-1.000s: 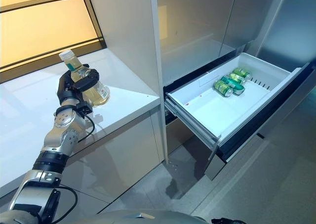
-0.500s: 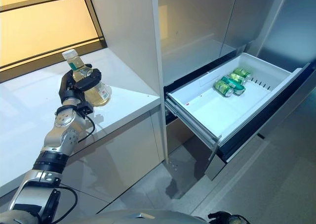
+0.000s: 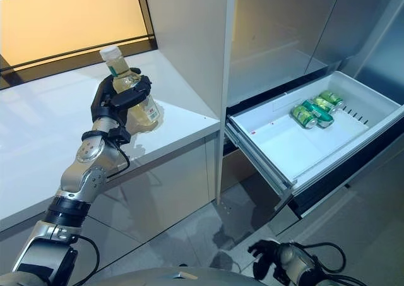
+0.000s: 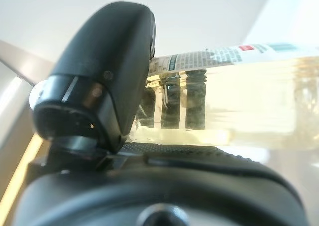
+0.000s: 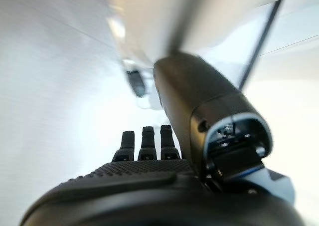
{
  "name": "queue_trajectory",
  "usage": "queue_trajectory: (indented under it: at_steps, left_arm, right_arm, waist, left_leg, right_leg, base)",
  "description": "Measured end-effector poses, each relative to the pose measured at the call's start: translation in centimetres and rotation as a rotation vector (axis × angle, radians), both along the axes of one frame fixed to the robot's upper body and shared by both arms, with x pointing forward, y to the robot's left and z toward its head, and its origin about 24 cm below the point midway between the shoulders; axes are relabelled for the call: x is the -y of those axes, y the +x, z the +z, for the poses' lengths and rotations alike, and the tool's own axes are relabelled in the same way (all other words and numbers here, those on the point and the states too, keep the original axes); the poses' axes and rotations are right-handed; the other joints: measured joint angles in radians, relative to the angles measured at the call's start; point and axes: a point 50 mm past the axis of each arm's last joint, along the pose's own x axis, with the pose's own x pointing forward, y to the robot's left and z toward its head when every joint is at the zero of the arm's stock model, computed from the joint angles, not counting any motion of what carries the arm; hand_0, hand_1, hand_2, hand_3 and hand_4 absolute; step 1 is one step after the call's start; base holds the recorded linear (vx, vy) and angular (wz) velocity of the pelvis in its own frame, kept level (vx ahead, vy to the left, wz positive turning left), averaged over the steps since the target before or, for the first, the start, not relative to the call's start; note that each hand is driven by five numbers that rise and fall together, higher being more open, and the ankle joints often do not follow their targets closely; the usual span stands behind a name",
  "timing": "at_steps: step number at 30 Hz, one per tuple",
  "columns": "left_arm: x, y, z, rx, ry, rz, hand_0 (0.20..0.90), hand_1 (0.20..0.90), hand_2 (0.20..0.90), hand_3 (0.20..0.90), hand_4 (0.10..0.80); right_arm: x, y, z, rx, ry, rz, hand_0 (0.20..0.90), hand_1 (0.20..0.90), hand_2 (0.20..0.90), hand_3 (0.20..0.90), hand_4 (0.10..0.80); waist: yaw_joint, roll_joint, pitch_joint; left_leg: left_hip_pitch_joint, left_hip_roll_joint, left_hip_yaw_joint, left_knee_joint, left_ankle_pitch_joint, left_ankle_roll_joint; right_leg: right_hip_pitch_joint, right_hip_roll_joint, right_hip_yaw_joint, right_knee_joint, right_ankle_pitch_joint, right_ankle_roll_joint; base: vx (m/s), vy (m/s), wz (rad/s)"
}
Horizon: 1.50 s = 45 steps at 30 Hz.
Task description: Put drinks into fridge and close the fridge
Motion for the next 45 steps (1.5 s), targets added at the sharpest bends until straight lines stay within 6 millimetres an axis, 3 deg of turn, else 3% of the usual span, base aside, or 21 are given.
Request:
queue_trajectory:
  at_steps: [4,6,13,18,22,30,36,45]
  left_arm:
    - [1.8,-0.6,1.3,0.066,0.010,-0.111,0.300,0.300,0.300,0.200,0.100]
    - [2.7,-0.9,1.8,0.092,0.003,-0.174,0.300,0.300,0.300,0.200,0.100]
    - [3.0,-1.4,2.0,0.126,-0.032,-0.327,0.300,0.300,0.300,0.200,0.100]
    - [2.9,-1.8,2.5,0.147,-0.042,-0.361,0.300,0.300,0.300,0.200,0.100]
    - [3.0,-2.8,2.0,0.168,-0.039,-0.407,0.300,0.300,0.300,0.200,0.100]
    - [1.9,-4.1,1.4,0.209,-0.008,-0.409,0.300,0.300,0.300,0.200,0.100]
    - [0.4,-4.6,2.7,0.316,0.068,-0.374,0.300,0.300,0.300,0.200,0.100]
    - [-0.8,-5.2,4.1,0.431,0.138,-0.359,0.300,0.300,0.300,0.200,0.100]
  right_arm:
    - [-4.3,2.3,1.6,0.078,0.182,0.012,0.900,0.900,0.900,0.900,0.800]
    - [-5.5,3.0,2.4,0.115,0.236,0.026,0.900,0.900,0.900,0.900,0.800]
    - [-5.8,2.3,2.4,0.198,0.312,0.108,0.900,0.900,0.900,0.900,0.800]
    - [-6.8,3.6,5.9,0.297,0.434,0.153,0.900,0.900,0.900,0.900,0.800]
    - [-7.3,5.4,9.9,0.334,0.644,0.144,0.900,0.900,0.900,0.900,0.800]
    - [-4.4,7.8,16.9,0.388,0.906,0.227,0.900,0.900,0.900,0.900,0.800]
    - [-2.1,9.2,21.2,0.546,1.039,0.190,0.900,0.900,0.900,0.900,0.800]
    - [0.4,10.2,23.2,0.737,1.009,0.029,0.900,0.900,0.900,0.900,0.800]
  waist:
    - [0.004,0.007,0.005]
    - [0.007,0.012,0.008]
    - [0.011,0.021,0.014]
    - [0.010,0.029,0.019]
    - [0.009,0.029,0.022]
    - [0.010,0.016,0.044]
    - [0.010,0.000,0.057]
    - [0.004,-0.001,0.058]
  left_leg:
    - [-0.002,-0.004,-0.006,0.000,0.002,0.002]
    - [-0.005,-0.008,-0.009,0.000,0.004,0.004]
    - [-0.012,-0.012,-0.023,0.000,0.006,0.006]
    - [-0.016,-0.012,-0.029,0.000,0.007,0.006]
    - [-0.016,-0.013,-0.029,0.000,0.007,0.006]
    - [-0.015,-0.013,-0.029,0.000,0.009,0.006]
    - [-0.016,-0.013,-0.028,0.001,0.009,0.006]
    - [-0.016,-0.013,-0.024,0.000,0.009,0.006]
  right_leg:
    - [0.001,-0.003,-0.005,0.002,0.000,0.000]
    - [0.000,-0.006,-0.008,0.005,0.000,0.000]
    - [-0.001,-0.010,-0.023,0.004,-0.003,0.004]
    - [-0.001,-0.009,-0.028,0.005,-0.003,0.004]
    - [-0.001,-0.009,-0.028,0.005,-0.003,0.005]
    - [0.000,-0.009,-0.027,0.005,-0.003,0.004]
    - [-0.002,-0.009,-0.025,0.005,-0.003,0.004]
    - [-0.004,-0.009,-0.021,0.005,-0.003,0.004]
  base:
    - [-0.035,0.012,0.04]
    - [-0.058,0.035,0.05]
    - [-0.042,0.028,0.06]
    - [-0.045,0.007,0.03]
    - [-0.008,0.002,0.00]
    - [-0.005,0.000,0.00]
    - [-0.012,-0.004,0.00]
    - [0.000,0.000,0.00]
